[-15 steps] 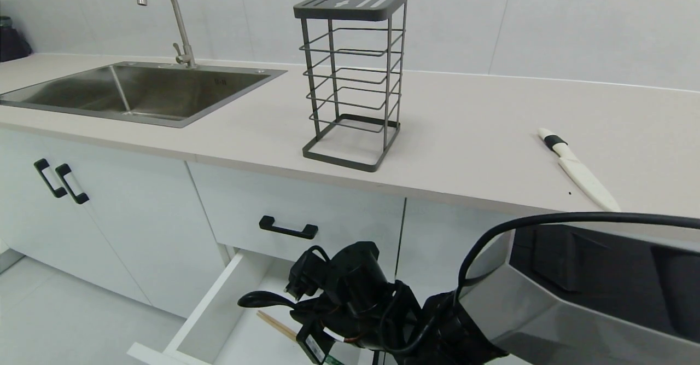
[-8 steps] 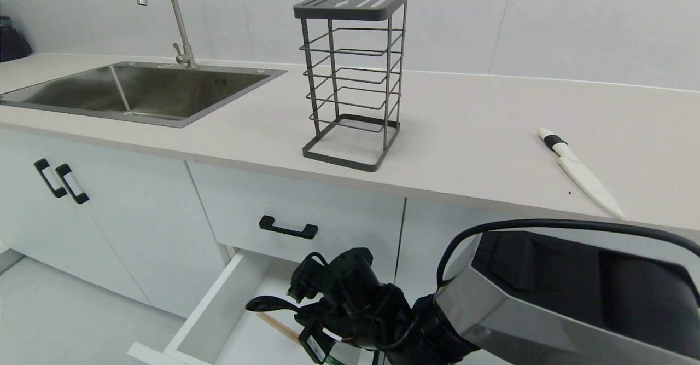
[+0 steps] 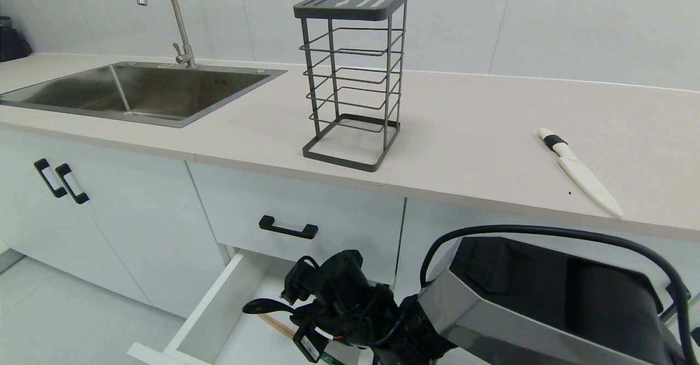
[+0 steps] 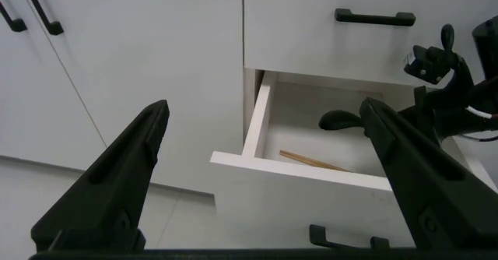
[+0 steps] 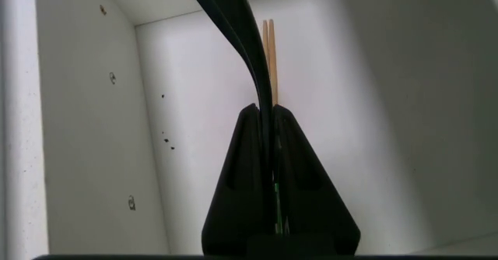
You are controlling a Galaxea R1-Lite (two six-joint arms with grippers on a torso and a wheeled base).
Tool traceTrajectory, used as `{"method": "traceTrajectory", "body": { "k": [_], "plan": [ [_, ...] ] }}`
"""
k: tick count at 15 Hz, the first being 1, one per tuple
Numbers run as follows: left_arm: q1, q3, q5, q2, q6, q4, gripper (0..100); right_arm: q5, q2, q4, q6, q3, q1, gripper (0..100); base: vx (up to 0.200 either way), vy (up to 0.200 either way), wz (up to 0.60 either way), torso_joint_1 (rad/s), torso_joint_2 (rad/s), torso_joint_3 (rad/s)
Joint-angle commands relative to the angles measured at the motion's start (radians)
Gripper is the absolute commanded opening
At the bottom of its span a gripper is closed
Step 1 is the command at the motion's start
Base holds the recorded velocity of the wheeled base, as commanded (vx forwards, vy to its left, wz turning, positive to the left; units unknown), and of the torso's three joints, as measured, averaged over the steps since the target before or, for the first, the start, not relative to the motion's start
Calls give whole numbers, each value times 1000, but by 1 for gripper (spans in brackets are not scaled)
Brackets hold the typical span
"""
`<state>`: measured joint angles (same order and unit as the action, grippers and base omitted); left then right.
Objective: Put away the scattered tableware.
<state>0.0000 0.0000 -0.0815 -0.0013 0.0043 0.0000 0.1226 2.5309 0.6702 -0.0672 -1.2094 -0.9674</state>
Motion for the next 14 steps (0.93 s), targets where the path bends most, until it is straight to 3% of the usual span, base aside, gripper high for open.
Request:
{"method": "traceTrajectory", "body": {
  "k": [1,6,14],
  "plan": [
    [0,0,0,1,0,0,100,0,20,-14,-6,-38,-4,0,0,0,0,0,0,0],
    [0,0,0,1,0,0,100,0,48,-26,-8,-95,-5,0,0,0,0,0,0,0],
    [0,0,0,1,0,0,100,2,72,-37,-37,-137,-7,0,0,0,0,-127,218,68]
  ]
}}
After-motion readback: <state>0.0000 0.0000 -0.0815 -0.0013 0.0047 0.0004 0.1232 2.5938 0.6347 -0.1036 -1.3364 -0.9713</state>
